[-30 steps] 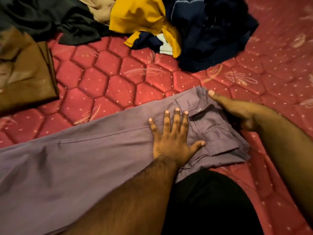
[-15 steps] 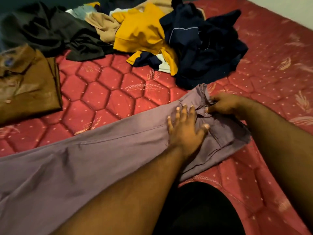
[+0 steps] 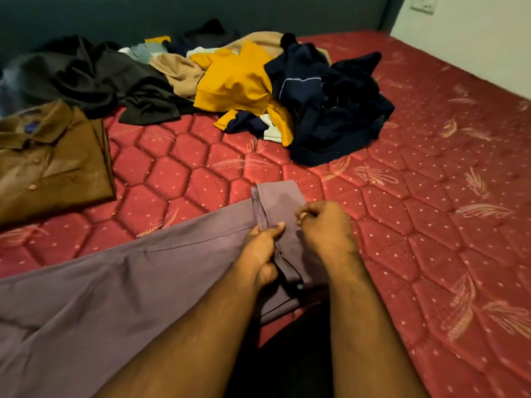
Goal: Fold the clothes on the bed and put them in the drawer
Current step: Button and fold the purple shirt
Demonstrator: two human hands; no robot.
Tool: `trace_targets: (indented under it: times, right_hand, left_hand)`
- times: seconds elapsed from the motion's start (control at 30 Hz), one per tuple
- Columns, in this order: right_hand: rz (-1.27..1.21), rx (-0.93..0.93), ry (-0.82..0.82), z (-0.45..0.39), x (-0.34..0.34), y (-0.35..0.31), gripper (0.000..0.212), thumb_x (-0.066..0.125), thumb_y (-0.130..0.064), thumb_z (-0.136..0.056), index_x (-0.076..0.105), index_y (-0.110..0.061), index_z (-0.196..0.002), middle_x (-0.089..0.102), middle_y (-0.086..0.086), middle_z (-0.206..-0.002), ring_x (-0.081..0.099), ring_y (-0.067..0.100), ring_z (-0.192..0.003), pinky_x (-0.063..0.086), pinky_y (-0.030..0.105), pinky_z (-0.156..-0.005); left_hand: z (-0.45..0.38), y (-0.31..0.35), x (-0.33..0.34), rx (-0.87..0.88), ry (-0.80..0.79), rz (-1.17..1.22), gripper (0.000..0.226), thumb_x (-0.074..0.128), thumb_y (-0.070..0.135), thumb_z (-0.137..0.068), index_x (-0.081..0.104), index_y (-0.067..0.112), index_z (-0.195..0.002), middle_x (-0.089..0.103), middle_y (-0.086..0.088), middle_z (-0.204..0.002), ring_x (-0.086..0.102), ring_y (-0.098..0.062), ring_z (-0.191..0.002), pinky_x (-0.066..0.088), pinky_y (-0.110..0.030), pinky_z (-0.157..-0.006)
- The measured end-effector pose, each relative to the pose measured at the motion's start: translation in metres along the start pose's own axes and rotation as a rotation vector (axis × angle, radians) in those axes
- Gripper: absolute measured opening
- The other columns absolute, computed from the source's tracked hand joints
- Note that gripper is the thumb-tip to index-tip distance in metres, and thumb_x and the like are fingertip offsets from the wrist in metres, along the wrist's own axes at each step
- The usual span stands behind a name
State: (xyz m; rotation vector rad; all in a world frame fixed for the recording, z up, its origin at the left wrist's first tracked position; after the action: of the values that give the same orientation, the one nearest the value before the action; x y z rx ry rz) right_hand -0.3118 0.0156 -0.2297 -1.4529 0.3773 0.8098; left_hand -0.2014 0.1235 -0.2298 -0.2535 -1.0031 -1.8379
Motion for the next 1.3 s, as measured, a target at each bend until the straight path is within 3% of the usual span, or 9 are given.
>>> trace_targets:
  times: [0.17, 0.3, 0.47, 0.63, 0.83, 0.93, 1.07, 1.2, 1.3]
  right_hand:
    - [-0.194, 0.216, 0.056, 0.035, -0.043, -0.022, 0.023, 0.060, 0.003, -0.076, 0.064, -0.020, -0.074, 0.071, 0.013, -0.084, 0.063, 0.024, -0.073, 0.054, 0.037, -0.074]
    - [-0.182, 0.320, -0.158, 0.030, -0.022, -0.020, 0.020, 0.070, -0.005, -0.084, 0.060, -0.013, -0.069, 0.058, 0.009, -0.066, 0.048, 0.017, -0.057, 0.039, 0.024, -0.054]
    - [-0.289, 0.346, -0.147, 0.025, -0.013, -0.017, 0.023, 0.068, 0.000, -0.083, 0.058, -0.010, -0.065, 0.058, 0.005, -0.056, 0.052, 0.016, -0.051, 0.043, 0.017, -0.048]
    - [-0.076, 0.239, 0.107, 0.005, -0.030, -0.012, 0.005, 0.070, -0.019, -0.082, 0.070, -0.014, -0.084, 0.066, 0.011, -0.083, 0.060, 0.024, -0.080, 0.047, 0.031, -0.073]
    - [0.072, 0.417, -0.248, 0.022, -0.046, -0.002, 0.037, 0.082, -0.033, -0.074, 0.063, -0.008, -0.094, 0.067, 0.013, -0.091, 0.064, 0.028, -0.080, 0.050, 0.032, -0.066]
    - [0.064, 0.406, -0.274, 0.035, -0.051, -0.008, 0.035, 0.083, -0.011, -0.073, 0.059, -0.004, -0.098, 0.067, 0.014, -0.094, 0.067, 0.031, -0.086, 0.057, 0.042, -0.076]
    - [0.168, 0.212, -0.168, 0.055, -0.045, -0.044, 0.030, 0.071, 0.001, -0.075, 0.065, -0.011, -0.102, 0.069, 0.011, -0.096, 0.065, 0.029, -0.091, 0.054, 0.042, -0.087]
    - [0.230, -0.053, -0.196, 0.105, -0.018, -0.092, 0.035, 0.060, -0.004, -0.082, 0.064, -0.020, -0.114, 0.068, 0.012, -0.110, 0.064, 0.030, -0.104, 0.048, 0.035, -0.084]
    - [0.262, -0.226, -0.222, 0.151, 0.019, -0.121, 0.042, 0.052, -0.011, -0.091, 0.052, -0.027, -0.130, 0.062, 0.008, -0.125, 0.058, 0.028, -0.114, 0.043, 0.034, -0.089]
  left_hand:
    - [0.009, -0.004, -0.011, 0.163, 0.187, -0.049, 0.026, 0.051, -0.013, -0.089, 0.064, 0.009, -0.094, 0.070, -0.014, -0.088, 0.066, -0.027, -0.072, 0.058, -0.045, -0.071]
    - [0.009, -0.013, -0.022, 0.194, 0.207, -0.040, 0.026, 0.054, -0.012, -0.090, 0.066, 0.010, -0.095, 0.071, -0.014, -0.094, 0.067, -0.029, -0.080, 0.056, -0.049, -0.083]
    - [0.002, -0.011, -0.016, 0.241, 0.218, -0.087, 0.023, 0.058, -0.011, -0.088, 0.066, 0.009, -0.097, 0.071, -0.011, -0.094, 0.066, -0.028, -0.087, 0.055, -0.047, -0.088]
    - [-0.013, -0.008, 0.014, 0.248, 0.191, -0.111, 0.021, 0.062, -0.009, -0.087, 0.065, 0.010, -0.095, 0.071, -0.011, -0.094, 0.068, -0.029, -0.087, 0.056, -0.044, -0.086]
    - [-0.001, 0.020, -0.013, 0.544, 0.401, -0.524, 0.067, 0.075, 0.002, -0.077, 0.051, 0.017, -0.137, 0.061, 0.002, -0.107, 0.062, -0.015, -0.086, 0.052, -0.027, -0.088]
    - [0.013, 0.043, -0.021, 0.719, 0.444, -0.864, 0.055, 0.073, 0.008, -0.081, 0.055, 0.024, -0.130, 0.047, 0.005, -0.117, 0.056, -0.012, -0.092, 0.044, -0.021, -0.089]
    - [0.015, 0.053, -0.006, 0.393, 0.175, -0.584, 0.013, 0.070, 0.024, -0.085, 0.062, 0.021, -0.095, 0.060, -0.004, -0.088, 0.056, -0.021, -0.066, 0.048, -0.034, -0.068]
    - [0.053, 0.077, 0.010, 0.015, 0.039, -0.649, 0.056, 0.056, 0.066, -0.085, 0.056, 0.015, -0.108, 0.064, -0.011, -0.094, 0.064, -0.029, -0.077, 0.057, -0.040, -0.062]
    - [0.069, 0.094, -0.020, 0.185, 0.149, -0.689, 0.028, 0.074, 0.032, -0.084, 0.059, 0.016, -0.102, 0.067, -0.015, -0.079, 0.062, -0.025, -0.058, 0.051, -0.034, -0.056]
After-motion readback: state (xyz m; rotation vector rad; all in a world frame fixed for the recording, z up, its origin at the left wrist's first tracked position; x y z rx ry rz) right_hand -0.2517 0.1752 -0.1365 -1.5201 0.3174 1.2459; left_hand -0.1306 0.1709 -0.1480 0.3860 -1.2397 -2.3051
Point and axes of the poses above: each hand's wrist, its own z-axis away from the middle knuckle, its own x-axis out of the palm, y = z × x, the point moved 5 cm from there along -z, towards the middle knuckle
